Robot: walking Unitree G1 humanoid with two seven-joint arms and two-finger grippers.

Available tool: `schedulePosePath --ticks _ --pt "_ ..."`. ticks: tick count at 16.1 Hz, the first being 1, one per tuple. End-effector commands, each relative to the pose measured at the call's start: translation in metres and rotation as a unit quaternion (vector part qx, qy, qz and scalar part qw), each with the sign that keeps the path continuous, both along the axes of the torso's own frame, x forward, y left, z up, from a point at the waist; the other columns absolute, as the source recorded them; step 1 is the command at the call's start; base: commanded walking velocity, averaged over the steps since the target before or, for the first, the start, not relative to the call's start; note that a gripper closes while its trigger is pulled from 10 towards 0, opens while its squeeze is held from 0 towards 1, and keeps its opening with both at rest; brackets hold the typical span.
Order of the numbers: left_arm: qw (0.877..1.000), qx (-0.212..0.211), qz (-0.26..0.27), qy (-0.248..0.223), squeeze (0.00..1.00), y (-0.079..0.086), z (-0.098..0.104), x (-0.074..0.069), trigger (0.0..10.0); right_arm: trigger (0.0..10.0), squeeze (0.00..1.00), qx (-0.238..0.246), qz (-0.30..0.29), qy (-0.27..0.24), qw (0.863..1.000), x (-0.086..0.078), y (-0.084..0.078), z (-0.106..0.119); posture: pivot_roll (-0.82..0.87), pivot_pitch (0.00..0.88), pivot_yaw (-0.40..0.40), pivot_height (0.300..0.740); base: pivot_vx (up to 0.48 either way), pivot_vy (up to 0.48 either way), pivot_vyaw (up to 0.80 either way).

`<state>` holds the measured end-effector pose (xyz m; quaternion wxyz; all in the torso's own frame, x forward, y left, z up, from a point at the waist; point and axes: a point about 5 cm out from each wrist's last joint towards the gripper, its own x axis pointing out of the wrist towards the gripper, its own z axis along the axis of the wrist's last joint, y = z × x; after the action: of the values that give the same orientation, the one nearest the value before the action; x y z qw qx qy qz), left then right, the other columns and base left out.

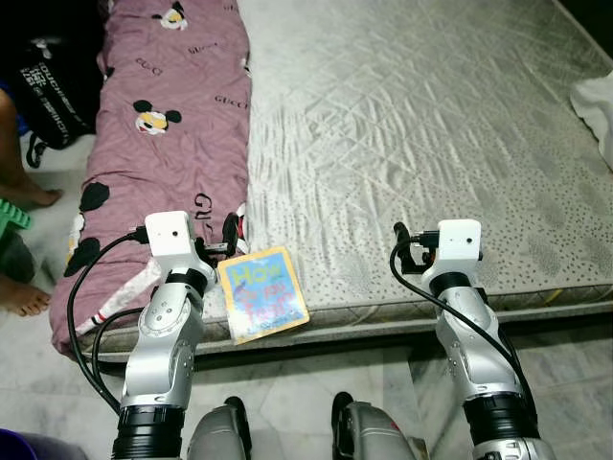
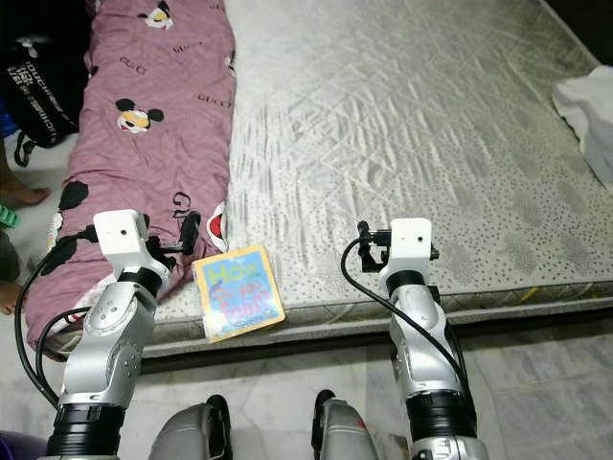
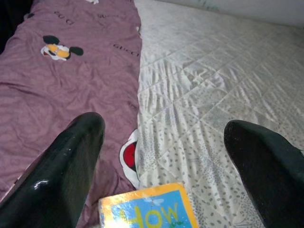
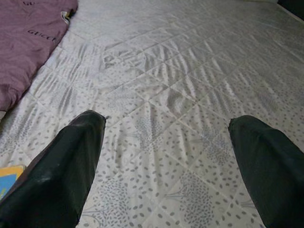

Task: Clean up the room

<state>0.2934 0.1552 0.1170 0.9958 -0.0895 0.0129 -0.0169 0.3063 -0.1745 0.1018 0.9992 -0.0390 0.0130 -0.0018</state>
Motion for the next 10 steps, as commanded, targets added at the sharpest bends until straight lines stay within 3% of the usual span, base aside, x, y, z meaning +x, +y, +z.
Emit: schedulePosePath --ticks 1,10 --pt "1.0 0.004 0.007 0.006 0.0 0.0023 -0.0022 -0.0041 10.0 10.0 0.0 0.003 0.001 0.006 1.0 -0.0031 -0.0006 -0.0017 -0.03 0.262 -0.004 0.74 0.0 0.0 0.0" --pt "1.0 -0.007 -0.007 -0.007 0.0 -0.0009 0.0006 -0.0035 10.0 10.0 0.0 0.004 0.012 0.005 1.0 -0.0004 0.001 0.0003 -0.03 0.243 -0.012 0.728 0.0 0.0 0.0"
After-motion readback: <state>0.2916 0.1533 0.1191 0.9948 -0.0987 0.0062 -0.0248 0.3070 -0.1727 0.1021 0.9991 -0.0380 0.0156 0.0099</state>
